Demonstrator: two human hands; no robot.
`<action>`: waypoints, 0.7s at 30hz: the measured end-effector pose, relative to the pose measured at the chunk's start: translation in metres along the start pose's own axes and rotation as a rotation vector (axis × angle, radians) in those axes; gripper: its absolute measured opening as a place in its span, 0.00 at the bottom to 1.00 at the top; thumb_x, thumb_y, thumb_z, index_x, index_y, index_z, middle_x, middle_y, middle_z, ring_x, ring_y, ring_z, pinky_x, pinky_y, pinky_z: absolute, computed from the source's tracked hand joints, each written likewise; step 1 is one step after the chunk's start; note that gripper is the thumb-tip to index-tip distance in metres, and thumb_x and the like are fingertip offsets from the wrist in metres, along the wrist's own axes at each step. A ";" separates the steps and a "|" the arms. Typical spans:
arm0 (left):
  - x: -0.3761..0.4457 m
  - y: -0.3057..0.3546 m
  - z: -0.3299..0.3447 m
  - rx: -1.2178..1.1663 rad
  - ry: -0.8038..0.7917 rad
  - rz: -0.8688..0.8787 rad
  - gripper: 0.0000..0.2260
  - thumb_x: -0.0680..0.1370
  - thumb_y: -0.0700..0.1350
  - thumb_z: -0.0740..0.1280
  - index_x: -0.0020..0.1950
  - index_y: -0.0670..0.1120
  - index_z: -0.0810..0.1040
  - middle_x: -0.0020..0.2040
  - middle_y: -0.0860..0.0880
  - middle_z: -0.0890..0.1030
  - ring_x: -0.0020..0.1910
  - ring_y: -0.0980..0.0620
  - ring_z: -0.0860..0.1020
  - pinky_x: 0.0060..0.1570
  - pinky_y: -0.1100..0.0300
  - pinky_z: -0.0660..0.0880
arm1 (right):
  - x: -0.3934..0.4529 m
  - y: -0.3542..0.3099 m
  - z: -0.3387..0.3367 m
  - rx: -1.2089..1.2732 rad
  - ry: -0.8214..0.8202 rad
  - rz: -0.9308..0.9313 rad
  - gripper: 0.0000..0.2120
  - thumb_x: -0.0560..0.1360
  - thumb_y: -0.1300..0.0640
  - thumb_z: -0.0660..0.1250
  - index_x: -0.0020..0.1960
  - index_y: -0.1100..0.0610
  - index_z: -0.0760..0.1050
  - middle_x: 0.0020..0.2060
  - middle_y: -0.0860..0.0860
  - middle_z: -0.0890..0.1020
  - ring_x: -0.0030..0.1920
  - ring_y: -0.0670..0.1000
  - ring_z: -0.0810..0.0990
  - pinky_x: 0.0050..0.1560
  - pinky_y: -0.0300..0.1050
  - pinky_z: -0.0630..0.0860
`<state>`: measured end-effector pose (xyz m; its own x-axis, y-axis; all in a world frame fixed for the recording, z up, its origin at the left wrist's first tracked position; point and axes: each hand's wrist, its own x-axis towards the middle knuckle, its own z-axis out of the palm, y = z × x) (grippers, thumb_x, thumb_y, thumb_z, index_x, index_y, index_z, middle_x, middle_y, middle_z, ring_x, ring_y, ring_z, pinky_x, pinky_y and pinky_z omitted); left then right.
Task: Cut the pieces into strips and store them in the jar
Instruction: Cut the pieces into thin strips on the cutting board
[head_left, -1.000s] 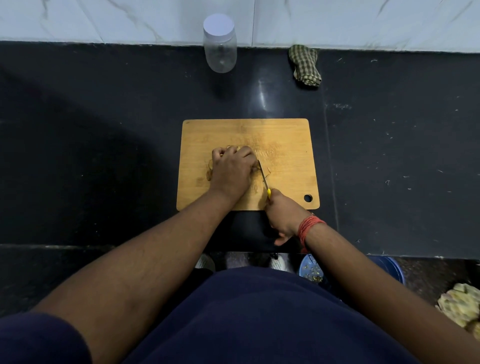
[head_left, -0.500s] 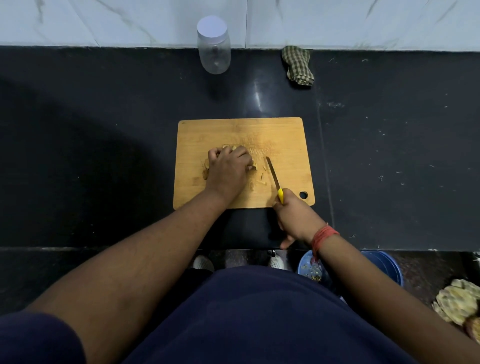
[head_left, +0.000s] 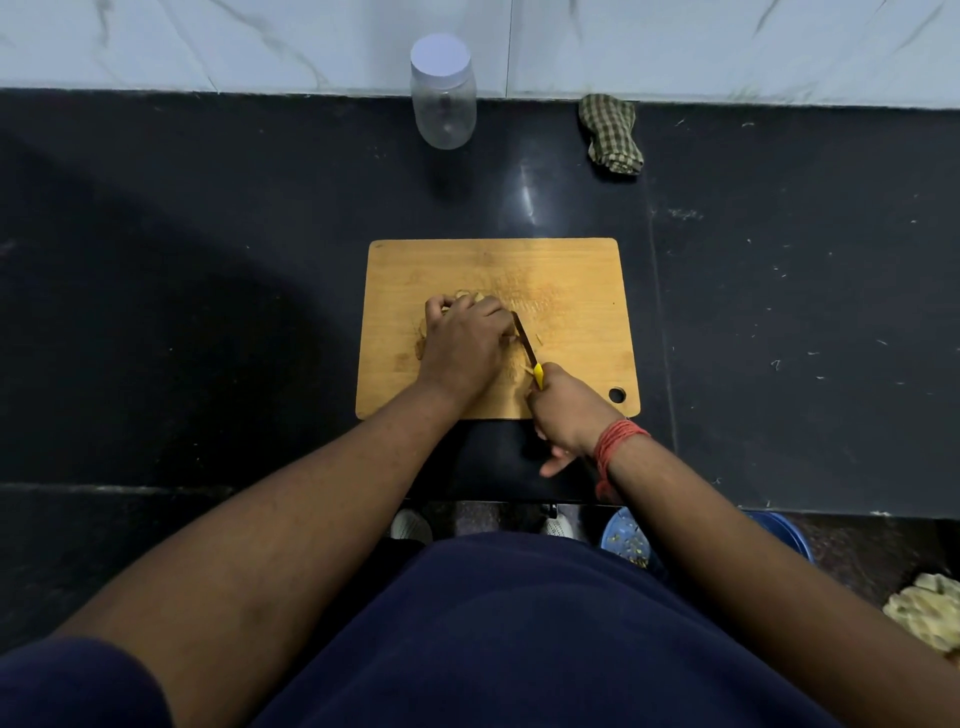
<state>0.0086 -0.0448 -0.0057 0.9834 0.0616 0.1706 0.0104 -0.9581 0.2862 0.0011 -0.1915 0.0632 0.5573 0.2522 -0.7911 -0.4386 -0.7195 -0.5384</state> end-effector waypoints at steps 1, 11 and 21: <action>0.000 0.000 0.000 0.001 0.003 0.004 0.03 0.77 0.46 0.68 0.46 0.51 0.82 0.49 0.55 0.82 0.51 0.48 0.77 0.56 0.48 0.62 | 0.000 -0.001 0.000 0.000 0.002 0.006 0.14 0.79 0.66 0.50 0.64 0.58 0.63 0.36 0.59 0.72 0.17 0.50 0.69 0.28 0.59 0.80; 0.003 -0.002 0.004 0.015 0.029 0.034 0.05 0.77 0.43 0.66 0.45 0.50 0.81 0.48 0.53 0.81 0.49 0.46 0.78 0.55 0.46 0.65 | 0.017 0.001 0.007 -0.139 0.052 -0.021 0.19 0.80 0.66 0.54 0.71 0.60 0.61 0.40 0.56 0.72 0.27 0.53 0.74 0.15 0.44 0.73; 0.003 0.005 0.002 0.058 -0.003 -0.081 0.04 0.75 0.44 0.70 0.45 0.53 0.82 0.48 0.56 0.80 0.50 0.50 0.77 0.58 0.47 0.63 | 0.014 0.021 0.011 -0.288 0.081 -0.097 0.20 0.82 0.61 0.53 0.73 0.60 0.61 0.37 0.45 0.65 0.41 0.52 0.76 0.47 0.51 0.78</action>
<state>0.0117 -0.0497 -0.0062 0.9794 0.1389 0.1468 0.1002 -0.9646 0.2439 -0.0078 -0.1961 0.0378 0.6460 0.2845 -0.7083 -0.1693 -0.8514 -0.4964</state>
